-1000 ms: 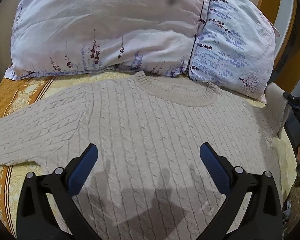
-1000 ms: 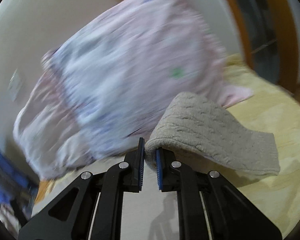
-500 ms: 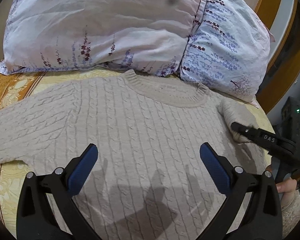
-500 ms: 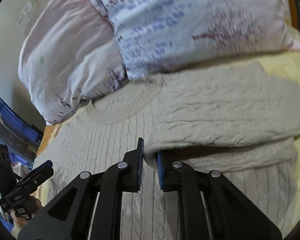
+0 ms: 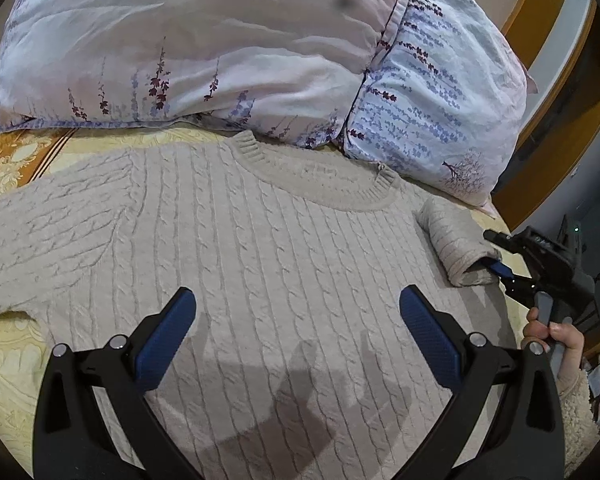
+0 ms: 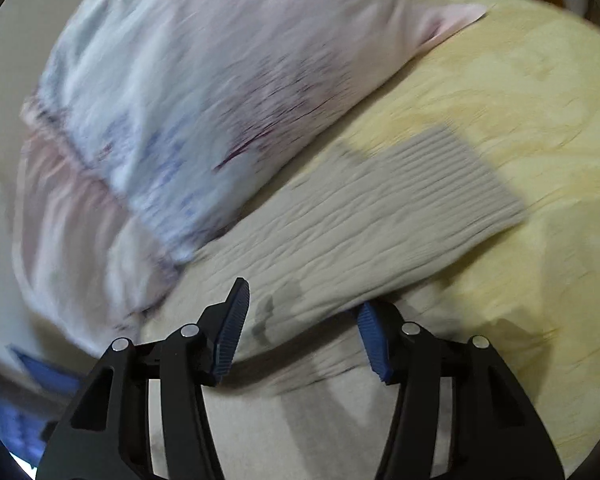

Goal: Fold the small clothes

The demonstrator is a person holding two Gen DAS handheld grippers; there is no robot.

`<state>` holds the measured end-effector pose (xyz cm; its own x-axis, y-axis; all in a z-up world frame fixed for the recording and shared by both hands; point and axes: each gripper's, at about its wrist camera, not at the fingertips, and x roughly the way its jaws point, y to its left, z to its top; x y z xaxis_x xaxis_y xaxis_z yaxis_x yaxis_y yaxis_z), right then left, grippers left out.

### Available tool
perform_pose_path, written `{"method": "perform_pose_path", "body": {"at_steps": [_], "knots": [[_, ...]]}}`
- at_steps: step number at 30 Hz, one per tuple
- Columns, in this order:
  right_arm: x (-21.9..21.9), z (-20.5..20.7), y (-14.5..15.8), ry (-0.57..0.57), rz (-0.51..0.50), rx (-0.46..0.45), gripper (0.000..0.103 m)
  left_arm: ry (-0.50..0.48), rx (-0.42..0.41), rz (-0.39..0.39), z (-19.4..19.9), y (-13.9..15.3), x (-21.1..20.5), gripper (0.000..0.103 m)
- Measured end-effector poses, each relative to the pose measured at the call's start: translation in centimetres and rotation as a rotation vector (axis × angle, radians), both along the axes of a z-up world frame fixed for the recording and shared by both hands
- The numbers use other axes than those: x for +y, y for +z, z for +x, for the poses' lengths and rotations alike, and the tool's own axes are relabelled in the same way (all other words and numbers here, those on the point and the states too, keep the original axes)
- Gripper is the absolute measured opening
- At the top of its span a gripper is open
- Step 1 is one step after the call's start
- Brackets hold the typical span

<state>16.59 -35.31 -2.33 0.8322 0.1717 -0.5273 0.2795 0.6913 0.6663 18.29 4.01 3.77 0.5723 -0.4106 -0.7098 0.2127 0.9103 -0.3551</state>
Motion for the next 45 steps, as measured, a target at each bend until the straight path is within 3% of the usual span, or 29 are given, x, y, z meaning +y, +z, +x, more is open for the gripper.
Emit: {"method": "perform_pose_path", "body": {"at_steps": [4, 8, 12, 16, 20, 23, 25, 26, 27, 28, 30, 33, 36, 40, 45], "knots": [[0.0, -0.5, 1.7, -0.082, -0.140, 0.002, 0.042, 0.008, 0.004, -0.024, 0.2, -0.1, 0.7, 0.101], [-0.1, -0.1, 2.7, -0.132, -0.245, 0.014, 0.013, 0.025, 0.032, -0.084, 0.6, -0.4, 1.7, 0.101], [1.4, 0.3, 4.0, -0.119, -0.358, -0.028, 0.009, 0.029, 0.039, -0.127, 0.9, -0.5, 2.6, 0.097], [5.2, 0.3, 6.6, 0.030, -0.406, -0.175, 0.009, 0.052, 0.048, -0.200, 1.3, -0.5, 3.9, 0.096], [11.8, 0.8, 8.0, 0.267, -0.455, -0.274, 0.009, 0.092, 0.061, -0.273, 1.5, -0.7, 5.5, 0.096], [17.5, 2.3, 7.0, 0.506, -0.467, -0.259, 0.013, 0.110, 0.061, -0.298, 1.3, -0.8, 6.3, 0.096], [20.9, 3.3, 5.5, 0.645, -0.482, -0.196, 0.033, 0.125, 0.070, -0.309, 1.3, -1.0, 6.6, 0.096], [21.9, 3.5, 4.8, 0.691, -0.480, -0.174, 0.047, 0.133, 0.079, -0.317, 1.3, -1.2, 6.8, 0.096], [22.6, 3.5, 4.0, 0.713, -0.483, -0.149, 0.055, 0.137, 0.086, -0.324, 1.3, -1.4, 7.0, 0.096], [22.7, 3.3, 3.6, 0.718, -0.479, -0.139, 0.055, 0.143, 0.102, -0.335, 1.5, -1.7, 7.1, 0.096], [22.1, 2.8, 3.3, 0.712, -0.442, -0.128, 0.055, 0.153, 0.128, -0.348, 1.7, -2.2, 7.3, 0.094], [18.8, 1.7, 3.1, 0.645, -0.302, -0.097, 0.055, 0.147, 0.169, -0.348, 2.6, -2.8, 6.7, 0.082], [12.6, -0.5, 2.4, 0.505, -0.127, -0.079, 0.055, 0.136, 0.194, -0.345, 3.2, -3.0, 6.1, 0.073], [5.6, -3.0, 0.7, 0.273, 0.022, -0.029, 0.055, 0.138, 0.236, -0.346, 4.1, -3.5, 5.5, 0.062], [0.7, -3.6, -1.5, 0.074, 0.106, 0.021, 0.053, 0.145, 0.267, -0.340, 5.0, -3.7, 4.8, 0.041]]}}
